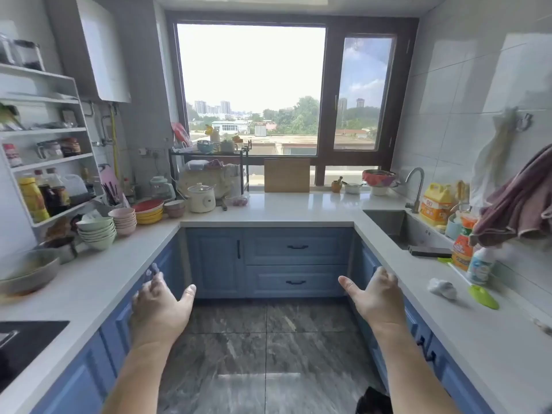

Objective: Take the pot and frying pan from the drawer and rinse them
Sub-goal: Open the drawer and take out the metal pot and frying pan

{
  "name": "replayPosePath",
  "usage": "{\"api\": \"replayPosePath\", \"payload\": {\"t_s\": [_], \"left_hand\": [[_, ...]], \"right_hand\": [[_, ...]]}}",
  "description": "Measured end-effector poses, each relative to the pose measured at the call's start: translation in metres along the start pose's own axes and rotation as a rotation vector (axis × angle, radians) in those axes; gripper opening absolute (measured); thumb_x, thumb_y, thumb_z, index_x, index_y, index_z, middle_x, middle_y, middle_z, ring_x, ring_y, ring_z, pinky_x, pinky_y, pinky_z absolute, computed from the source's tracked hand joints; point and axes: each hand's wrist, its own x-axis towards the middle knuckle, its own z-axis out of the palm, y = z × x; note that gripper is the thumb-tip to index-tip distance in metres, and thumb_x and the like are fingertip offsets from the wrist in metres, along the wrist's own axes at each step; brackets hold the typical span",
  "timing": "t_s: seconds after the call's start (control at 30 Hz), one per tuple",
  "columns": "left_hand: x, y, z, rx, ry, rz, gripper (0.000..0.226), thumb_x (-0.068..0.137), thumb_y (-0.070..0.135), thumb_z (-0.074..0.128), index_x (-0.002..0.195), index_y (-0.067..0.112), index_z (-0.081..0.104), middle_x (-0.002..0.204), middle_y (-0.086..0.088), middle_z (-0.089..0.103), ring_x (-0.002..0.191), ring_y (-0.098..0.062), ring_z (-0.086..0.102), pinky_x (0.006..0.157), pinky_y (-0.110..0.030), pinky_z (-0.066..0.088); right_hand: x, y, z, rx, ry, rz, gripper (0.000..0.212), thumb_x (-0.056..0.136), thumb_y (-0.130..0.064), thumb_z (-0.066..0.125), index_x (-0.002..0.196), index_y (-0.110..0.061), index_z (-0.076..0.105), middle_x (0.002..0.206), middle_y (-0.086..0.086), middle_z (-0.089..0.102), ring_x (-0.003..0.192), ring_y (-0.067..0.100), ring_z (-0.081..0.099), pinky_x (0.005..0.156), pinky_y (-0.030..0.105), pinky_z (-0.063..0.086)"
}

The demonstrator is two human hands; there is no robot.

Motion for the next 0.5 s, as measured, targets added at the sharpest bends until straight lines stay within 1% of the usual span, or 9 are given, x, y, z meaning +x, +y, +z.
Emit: {"api": "replayPosePath", "payload": {"t_s": [0.1, 0.2, 0.27, 0.33, 0.4, 0.5], "left_hand": [[0.023, 0.003, 0.021, -0.006, 0.037, -0.013, 0.074, 0.090, 0.042, 0.063, 0.146, 0.000, 0.037, 0.141, -0.027, 0.047, 0.132, -0.043, 0.040, 0.108, -0.050, 0.034], [0.056, 0.011, 0.048, -0.012, 0.023, 0.001, 0.071, 0.090, 0.040, 0.064, 0.140, -0.004, 0.042, 0.135, -0.029, 0.050, 0.128, -0.045, 0.042, 0.106, -0.052, 0.035], [0.082, 0.017, 0.067, -0.009, 0.008, 0.021, 0.065, 0.089, 0.041, 0.064, 0.133, -0.005, 0.047, 0.132, -0.028, 0.052, 0.127, -0.044, 0.042, 0.106, -0.052, 0.035], [0.115, 0.024, 0.087, 0.024, 0.003, 0.038, 0.068, 0.090, 0.043, 0.063, 0.137, -0.003, 0.045, 0.137, -0.026, 0.050, 0.132, -0.042, 0.039, 0.111, -0.050, 0.031], [0.151, 0.035, 0.104, 0.034, 0.000, 0.058, 0.074, 0.091, 0.045, 0.061, 0.144, -0.001, 0.037, 0.143, -0.024, 0.045, 0.136, -0.039, 0.036, 0.115, -0.048, 0.027], [0.209, 0.057, 0.129, 0.019, 0.000, 0.090, 0.077, 0.092, 0.047, 0.059, 0.148, 0.002, 0.033, 0.146, -0.021, 0.043, 0.136, -0.037, 0.036, 0.109, -0.048, 0.031]], "right_hand": [[0.025, -0.001, 0.017, 0.017, 0.017, 0.011, 0.088, 0.080, -0.061, 0.069, 0.135, 0.003, 0.044, 0.134, 0.023, 0.051, 0.125, 0.037, 0.049, 0.104, 0.043, 0.043], [0.053, -0.008, 0.040, 0.009, 0.017, 0.008, 0.095, 0.081, -0.059, 0.068, 0.146, 0.002, 0.035, 0.142, 0.023, 0.046, 0.131, 0.038, 0.044, 0.108, 0.044, 0.040], [0.075, -0.015, 0.057, 0.006, 0.029, 0.012, 0.095, 0.082, -0.059, 0.068, 0.146, 0.002, 0.035, 0.142, 0.023, 0.046, 0.130, 0.039, 0.044, 0.107, 0.045, 0.041], [0.101, -0.023, 0.078, 0.001, 0.042, 0.019, 0.093, 0.081, -0.058, 0.069, 0.143, 0.003, 0.037, 0.138, 0.024, 0.048, 0.128, 0.040, 0.046, 0.103, 0.044, 0.042], [0.129, -0.034, 0.098, -0.001, 0.053, 0.032, 0.093, 0.081, -0.058, 0.069, 0.144, 0.003, 0.037, 0.138, 0.024, 0.049, 0.128, 0.039, 0.046, 0.101, 0.043, 0.043], [0.174, -0.054, 0.126, -0.020, 0.076, 0.063, 0.093, 0.081, -0.059, 0.068, 0.145, 0.002, 0.037, 0.138, 0.023, 0.049, 0.129, 0.037, 0.047, 0.101, 0.045, 0.044]]}}
